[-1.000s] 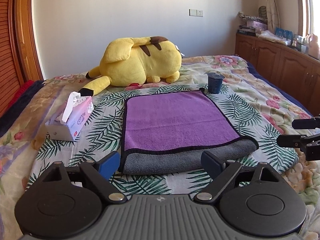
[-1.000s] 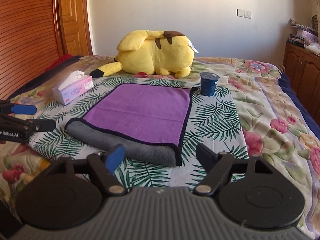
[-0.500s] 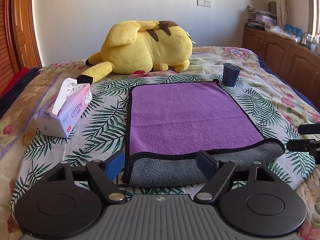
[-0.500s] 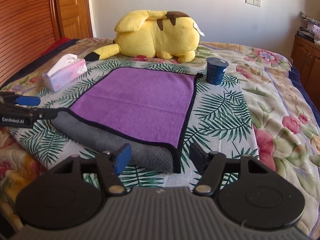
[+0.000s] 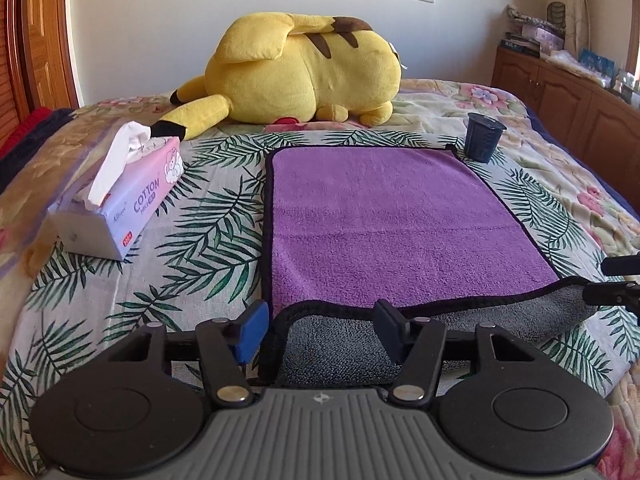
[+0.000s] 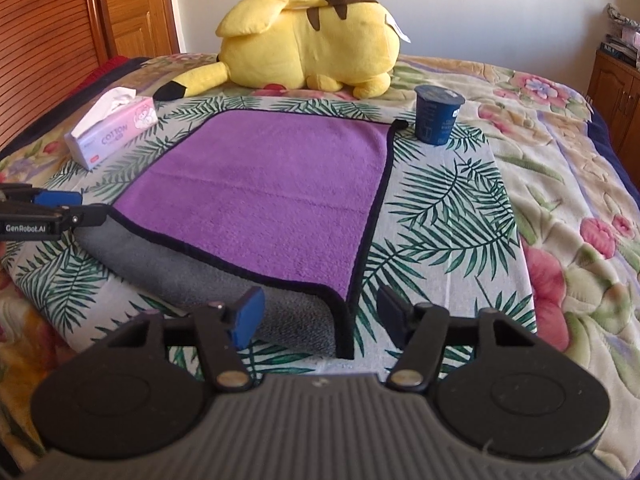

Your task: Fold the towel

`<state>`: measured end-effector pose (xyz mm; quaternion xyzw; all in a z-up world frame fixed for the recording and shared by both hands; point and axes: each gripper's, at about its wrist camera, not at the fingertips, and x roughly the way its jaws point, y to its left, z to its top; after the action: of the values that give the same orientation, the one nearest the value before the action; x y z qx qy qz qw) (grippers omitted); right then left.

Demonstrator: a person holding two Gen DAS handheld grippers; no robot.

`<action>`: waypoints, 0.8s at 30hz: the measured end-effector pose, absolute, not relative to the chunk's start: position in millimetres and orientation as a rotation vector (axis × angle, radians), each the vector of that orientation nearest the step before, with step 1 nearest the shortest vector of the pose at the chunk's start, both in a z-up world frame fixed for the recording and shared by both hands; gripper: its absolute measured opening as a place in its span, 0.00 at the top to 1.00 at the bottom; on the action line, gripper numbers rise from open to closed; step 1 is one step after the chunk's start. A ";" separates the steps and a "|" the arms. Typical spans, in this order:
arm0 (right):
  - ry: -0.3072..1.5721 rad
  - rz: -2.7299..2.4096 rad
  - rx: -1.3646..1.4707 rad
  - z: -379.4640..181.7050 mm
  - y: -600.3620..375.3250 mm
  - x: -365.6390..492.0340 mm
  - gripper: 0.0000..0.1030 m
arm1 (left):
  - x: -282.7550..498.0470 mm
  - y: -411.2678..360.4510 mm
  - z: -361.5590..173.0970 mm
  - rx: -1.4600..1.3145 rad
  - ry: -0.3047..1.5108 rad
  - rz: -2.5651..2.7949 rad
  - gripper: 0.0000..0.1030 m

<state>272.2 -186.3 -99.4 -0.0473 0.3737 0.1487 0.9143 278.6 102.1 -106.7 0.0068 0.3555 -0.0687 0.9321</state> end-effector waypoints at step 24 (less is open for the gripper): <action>0.883 0.314 -0.017 -109.8 -184.3 289.9 0.50 | 280.2 117.2 -115.2 -0.020 0.755 -0.178 1.00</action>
<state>289.9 -184.3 -109.8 -0.0080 0.4257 0.1514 0.8921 280.2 117.2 -115.2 -0.0097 0.3681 -0.0867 0.9257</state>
